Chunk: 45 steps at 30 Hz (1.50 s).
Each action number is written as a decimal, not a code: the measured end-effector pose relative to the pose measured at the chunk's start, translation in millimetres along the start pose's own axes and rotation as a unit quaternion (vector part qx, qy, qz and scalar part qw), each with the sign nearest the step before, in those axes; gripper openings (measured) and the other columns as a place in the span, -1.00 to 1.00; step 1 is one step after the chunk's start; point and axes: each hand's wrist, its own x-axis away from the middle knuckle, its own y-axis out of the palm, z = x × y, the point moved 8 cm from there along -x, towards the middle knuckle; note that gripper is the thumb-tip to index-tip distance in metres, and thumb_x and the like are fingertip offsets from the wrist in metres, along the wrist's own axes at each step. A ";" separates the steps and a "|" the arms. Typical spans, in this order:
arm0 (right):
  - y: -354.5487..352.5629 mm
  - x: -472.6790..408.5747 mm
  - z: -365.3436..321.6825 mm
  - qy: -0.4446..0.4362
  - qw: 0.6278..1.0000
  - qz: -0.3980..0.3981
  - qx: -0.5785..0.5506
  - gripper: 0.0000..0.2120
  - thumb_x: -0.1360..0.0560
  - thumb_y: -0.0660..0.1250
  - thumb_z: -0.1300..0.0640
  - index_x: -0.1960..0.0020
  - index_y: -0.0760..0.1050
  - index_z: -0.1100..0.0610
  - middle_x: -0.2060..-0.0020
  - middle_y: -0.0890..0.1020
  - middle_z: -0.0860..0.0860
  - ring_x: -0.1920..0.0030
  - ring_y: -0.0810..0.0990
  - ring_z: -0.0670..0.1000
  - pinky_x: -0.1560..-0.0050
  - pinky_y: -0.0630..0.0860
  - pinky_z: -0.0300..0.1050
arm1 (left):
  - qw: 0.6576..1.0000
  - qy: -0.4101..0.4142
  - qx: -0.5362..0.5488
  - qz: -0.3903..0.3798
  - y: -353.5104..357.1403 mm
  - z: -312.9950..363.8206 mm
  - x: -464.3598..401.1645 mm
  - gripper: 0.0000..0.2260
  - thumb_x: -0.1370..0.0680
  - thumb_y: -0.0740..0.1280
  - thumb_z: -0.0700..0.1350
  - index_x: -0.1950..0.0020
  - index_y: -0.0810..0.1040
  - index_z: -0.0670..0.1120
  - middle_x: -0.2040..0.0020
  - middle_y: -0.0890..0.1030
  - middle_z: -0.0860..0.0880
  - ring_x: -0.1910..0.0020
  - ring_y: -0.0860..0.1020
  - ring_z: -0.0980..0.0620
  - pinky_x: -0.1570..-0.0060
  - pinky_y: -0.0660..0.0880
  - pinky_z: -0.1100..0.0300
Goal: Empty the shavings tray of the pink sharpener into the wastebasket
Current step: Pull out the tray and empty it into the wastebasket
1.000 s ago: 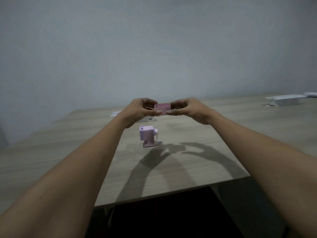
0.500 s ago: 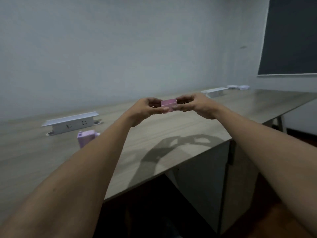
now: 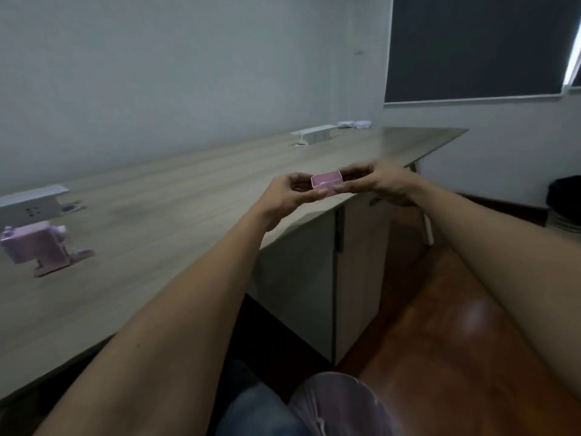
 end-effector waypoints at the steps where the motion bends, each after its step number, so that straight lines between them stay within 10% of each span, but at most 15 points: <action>1: -3.1 9.0 7.8 0.010 1.000 0.005 0.000 -0.59 -0.40 0.57 0.17 -0.24 0.65 0.08 -0.07 0.75 -0.06 -0.07 0.69 -0.22 -0.12 0.57 -0.32 | 1.000 0.000 0.005 -0.003 11.1 -6.0 0.6 -0.51 -0.46 0.55 -0.18 -0.35 0.55 -0.28 -0.19 0.69 -0.18 -0.18 0.66 -0.08 -0.20 0.57 0.18; 27: 112.5 123.4 279.0 0.233 0.966 -0.059 -0.091 -0.45 -0.26 0.67 0.19 -0.22 0.66 0.20 -0.13 0.74 0.10 -0.24 0.67 0.02 -0.39 0.49 -0.01 | 0.977 -0.205 0.020 -0.060 128.5 -230.9 116.9 -0.51 -0.43 0.57 -0.19 -0.33 0.59 -0.24 -0.20 0.68 -0.15 -0.12 0.64 0.05 0.10 0.53 0.50; 39: 195.3 187.5 360.2 0.351 0.916 -0.094 -0.171 -0.52 -0.35 0.59 0.32 -0.26 0.62 0.24 -0.12 0.74 0.12 -0.20 0.69 0.05 -0.27 0.57 -0.10 | 0.924 -0.369 0.031 -0.099 160.5 -341.3 177.2 -0.44 -0.37 0.61 -0.20 -0.33 0.57 -0.28 -0.20 0.66 -0.19 -0.24 0.62 -0.11 -0.28 0.55 0.06; 45: 220.3 212.8 376.5 0.403 0.883 -0.096 -0.220 -0.54 -0.39 0.55 0.36 -0.28 0.60 0.28 -0.14 0.72 0.17 -0.12 0.72 0.03 -0.14 0.64 -0.16 | 0.894 -0.434 0.043 -0.098 171.5 -360.7 206.1 -0.48 -0.43 0.55 -0.28 -0.36 0.50 -0.32 -0.14 0.57 -0.16 -0.09 0.58 -0.02 0.01 0.57 0.28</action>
